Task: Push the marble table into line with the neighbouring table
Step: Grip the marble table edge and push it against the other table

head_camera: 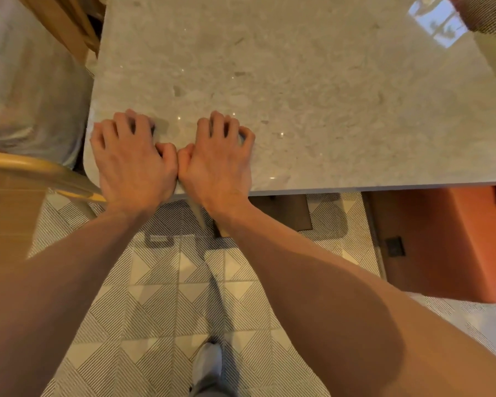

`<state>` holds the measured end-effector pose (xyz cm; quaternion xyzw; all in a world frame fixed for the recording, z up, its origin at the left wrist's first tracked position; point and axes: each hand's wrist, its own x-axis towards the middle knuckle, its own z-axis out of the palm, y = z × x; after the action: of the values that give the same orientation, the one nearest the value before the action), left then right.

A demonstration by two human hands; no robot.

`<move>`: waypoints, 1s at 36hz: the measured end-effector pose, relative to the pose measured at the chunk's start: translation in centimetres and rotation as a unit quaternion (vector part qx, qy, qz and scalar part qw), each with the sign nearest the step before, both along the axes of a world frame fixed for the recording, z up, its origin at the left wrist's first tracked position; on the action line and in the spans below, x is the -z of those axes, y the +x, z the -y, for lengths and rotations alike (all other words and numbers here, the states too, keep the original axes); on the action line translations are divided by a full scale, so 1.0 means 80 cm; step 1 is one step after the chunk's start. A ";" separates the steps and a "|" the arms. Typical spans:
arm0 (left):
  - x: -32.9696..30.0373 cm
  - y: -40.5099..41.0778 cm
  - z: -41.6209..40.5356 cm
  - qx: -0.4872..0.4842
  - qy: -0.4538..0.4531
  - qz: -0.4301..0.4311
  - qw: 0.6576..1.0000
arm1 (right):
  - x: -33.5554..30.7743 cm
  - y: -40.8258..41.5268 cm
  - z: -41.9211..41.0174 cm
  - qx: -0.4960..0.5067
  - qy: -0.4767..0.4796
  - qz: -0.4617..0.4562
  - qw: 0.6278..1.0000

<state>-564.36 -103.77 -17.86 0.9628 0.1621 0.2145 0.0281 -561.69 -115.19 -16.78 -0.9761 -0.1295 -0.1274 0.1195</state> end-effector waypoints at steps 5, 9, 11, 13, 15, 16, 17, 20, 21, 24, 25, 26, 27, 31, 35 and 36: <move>-0.037 -0.004 0.010 0.017 -0.028 -0.147 0.989 | -0.028 -0.001 0.011 -0.044 -0.052 -0.094 0.993; -0.083 0.006 0.011 0.026 -0.105 -0.229 0.967 | -0.075 0.025 0.038 -0.117 -0.079 -0.231 0.963; -0.107 0.009 0.021 0.049 -0.199 -0.234 0.950 | -0.104 0.034 0.056 -0.117 -0.047 -0.298 0.946; -0.133 0.008 0.042 0.062 -0.318 -0.237 0.916 | -0.130 0.035 0.083 -0.093 -0.005 -0.326 0.941; -0.151 0.007 0.071 0.089 -0.364 -0.256 0.891 | -0.152 0.032 0.114 -0.065 0.034 -0.341 0.937; -0.160 0.007 0.087 0.106 -0.369 -0.265 0.884 | -0.164 0.030 0.131 -0.051 0.055 -0.347 0.935; -0.169 0.007 0.104 0.116 -0.378 -0.267 0.879 | -0.173 0.028 0.148 -0.036 0.072 -0.352 0.932; -0.195 0.015 0.157 0.140 -0.405 -0.276 0.860 | -0.204 0.026 0.201 0.005 0.108 -0.367 0.924; -0.204 0.019 0.175 0.155 -0.400 -0.280 0.859 | -0.213 0.026 0.220 0.020 0.129 -0.367 0.921; -0.230 0.036 0.231 0.191 -0.386 -0.272 0.860 | -0.237 0.026 0.279 0.065 0.229 -0.359 0.903; -0.238 0.043 0.251 0.195 -0.389 -0.265 0.861 | -0.245 0.026 0.299 0.077 0.260 -0.359 0.893; -0.248 0.050 0.270 0.193 -0.398 -0.255 0.860 | -0.252 0.026 0.320 0.088 0.285 -0.360 0.884; -0.255 0.056 0.289 0.188 -0.411 -0.245 0.858 | -0.256 0.028 0.341 0.098 0.309 -0.357 0.876; -0.285 0.078 0.367 0.154 -0.477 -0.224 0.836 | -0.272 0.039 0.430 0.146 0.383 -0.369 0.834; -0.302 0.097 0.449 0.123 -0.526 -0.215 0.813 | -0.286 0.065 0.522 0.178 0.448 -0.373 0.793; -0.303 0.099 0.460 0.120 -0.528 -0.218 0.812 | -0.289 0.068 0.533 0.183 0.454 -0.373 0.788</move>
<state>-556.44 -140.53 6.40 0.8329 0.1359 -0.1248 0.5217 -556.22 -157.85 6.35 -0.7862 0.1787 0.1831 0.5625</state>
